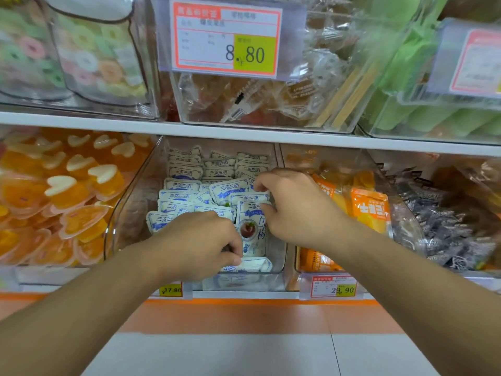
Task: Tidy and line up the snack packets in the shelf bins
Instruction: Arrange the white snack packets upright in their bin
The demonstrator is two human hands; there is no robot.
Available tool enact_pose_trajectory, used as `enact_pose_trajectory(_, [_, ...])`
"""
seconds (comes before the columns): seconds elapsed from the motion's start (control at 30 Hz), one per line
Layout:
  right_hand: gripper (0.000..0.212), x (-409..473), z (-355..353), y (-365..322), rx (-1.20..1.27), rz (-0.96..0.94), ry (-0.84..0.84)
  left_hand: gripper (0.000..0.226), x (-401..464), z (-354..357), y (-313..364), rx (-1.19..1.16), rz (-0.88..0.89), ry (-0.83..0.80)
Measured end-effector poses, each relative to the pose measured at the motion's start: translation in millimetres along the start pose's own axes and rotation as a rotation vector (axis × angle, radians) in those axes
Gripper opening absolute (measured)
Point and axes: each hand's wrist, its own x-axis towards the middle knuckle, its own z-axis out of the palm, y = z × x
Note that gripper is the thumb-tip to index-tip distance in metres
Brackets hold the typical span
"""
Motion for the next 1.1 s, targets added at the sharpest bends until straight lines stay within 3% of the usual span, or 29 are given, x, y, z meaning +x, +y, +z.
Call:
enact_pose_trajectory(0.2, [0.015,-11.9,-11.8,3.0,0.248,0.032,-0.049,0.013,-11.4,-10.1,-10.5,-0.284,-0.128,0.200])
enact_pose_trajectory(0.4, [0.010,-15.5,0.5,-2.4,0.164,-0.054,-0.131,0.017,-8.7,-4.7,0.8,-0.061,-0.032,-0.003])
enact_pose_trajectory(0.53, [0.007,-17.7,0.0,0.8,0.178,-0.053,-0.097,0.008,-3.5,-0.7,-0.3,-0.081,-0.056,0.052])
enact_pose_trajectory(0.73, [0.023,-21.2,-15.8,-7.5,0.302,-0.063,-0.220,0.013,-11.9,-18.2,-0.4,-0.532,-0.081,0.345])
enact_pose_trajectory(0.87, [0.029,-23.1,-34.2,-6.1,0.324,0.009,-0.121,0.012,-12.7,-28.7,14.5,-0.853,-0.105,0.583])
enact_pose_trajectory(0.93, [0.026,-26.8,-48.5,2.2,0.313,0.100,-0.021,0.019,-5.7,-24.5,15.6,-0.957,-0.164,0.521])
enact_pose_trajectory(1.0, [0.025,-33.5,-58.8,11.8,0.305,0.178,0.040,0.021,2.1,-14.8,16.5,-0.942,-0.185,0.346])
enact_pose_trajectory(1.1, [0.024,-42.1,-61.0,21.7,0.342,0.256,0.043,0.009,14.7,3.2,12.7,-0.545,-0.100,0.087])
